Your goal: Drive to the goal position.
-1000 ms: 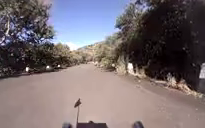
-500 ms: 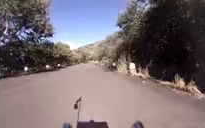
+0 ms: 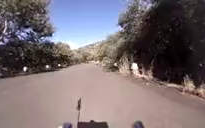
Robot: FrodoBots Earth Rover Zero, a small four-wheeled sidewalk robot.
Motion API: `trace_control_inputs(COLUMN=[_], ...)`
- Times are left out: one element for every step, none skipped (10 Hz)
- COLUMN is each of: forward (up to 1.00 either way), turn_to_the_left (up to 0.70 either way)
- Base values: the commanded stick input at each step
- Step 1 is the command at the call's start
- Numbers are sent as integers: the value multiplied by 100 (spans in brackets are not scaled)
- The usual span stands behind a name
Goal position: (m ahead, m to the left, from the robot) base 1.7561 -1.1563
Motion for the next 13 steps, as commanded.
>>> trace_control_inputs(forward=[50,50,50,50,50,50,50,50,50,50,50,50,50], turn_to_the_left=[0,0,0,0,0,0,0,0,0,0,0,0,0])
